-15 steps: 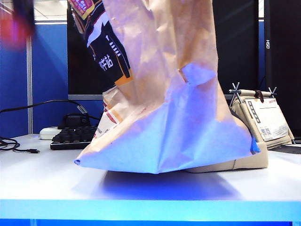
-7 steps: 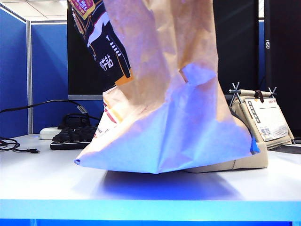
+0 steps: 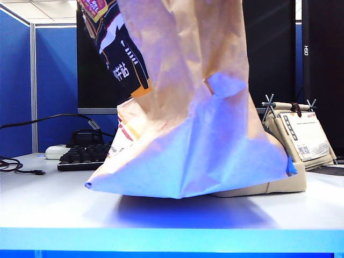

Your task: Open the paper bag and put two oranges into the paper bag.

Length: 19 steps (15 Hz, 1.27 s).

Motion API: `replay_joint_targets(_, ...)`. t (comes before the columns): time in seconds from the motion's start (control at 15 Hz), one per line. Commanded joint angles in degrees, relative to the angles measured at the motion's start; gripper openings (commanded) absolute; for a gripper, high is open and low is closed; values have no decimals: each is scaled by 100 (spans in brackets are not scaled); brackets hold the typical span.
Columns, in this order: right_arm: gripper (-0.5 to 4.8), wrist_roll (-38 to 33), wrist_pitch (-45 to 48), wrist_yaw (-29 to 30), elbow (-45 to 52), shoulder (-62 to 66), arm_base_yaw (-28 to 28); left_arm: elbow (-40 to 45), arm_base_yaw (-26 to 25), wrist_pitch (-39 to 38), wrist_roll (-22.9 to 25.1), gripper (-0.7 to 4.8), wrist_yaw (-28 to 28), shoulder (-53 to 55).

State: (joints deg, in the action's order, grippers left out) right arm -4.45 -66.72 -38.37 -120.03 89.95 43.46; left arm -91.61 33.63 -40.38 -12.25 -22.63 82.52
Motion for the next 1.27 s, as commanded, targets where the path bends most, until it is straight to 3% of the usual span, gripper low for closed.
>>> replay_joint_targets(0.07,417,4,59,-28,-22,-26,-2,-35,-52,59,133,-5,219,413)
replay_joint_targets(0.2,417,4,52,-26,-22,-26,-2,-35,-59,74,289,-5,570,623)
replay_joint_targets(0.27,417,4,52,-26,-22,-26,-2,-35,-57,72,297,27,846,708)
replay_joint_targets(0.33,417,4,55,-26,-22,-26,-2,-35,-57,66,308,156,1003,754)
replay_joint_targets(0.4,417,4,52,-28,-22,-26,-2,-35,-57,66,302,341,1303,769)
replay_joint_targets(0.47,417,4,52,-26,-22,-26,-2,-42,-57,66,299,467,1587,767)
replay_joint_targets(0.93,417,4,50,-26,-22,-26,-4,-142,-57,184,282,479,1342,761)
replay_joint_targets(1.27,417,4,50,-28,-22,-26,-7,-1377,-70,74,660,479,1390,708)
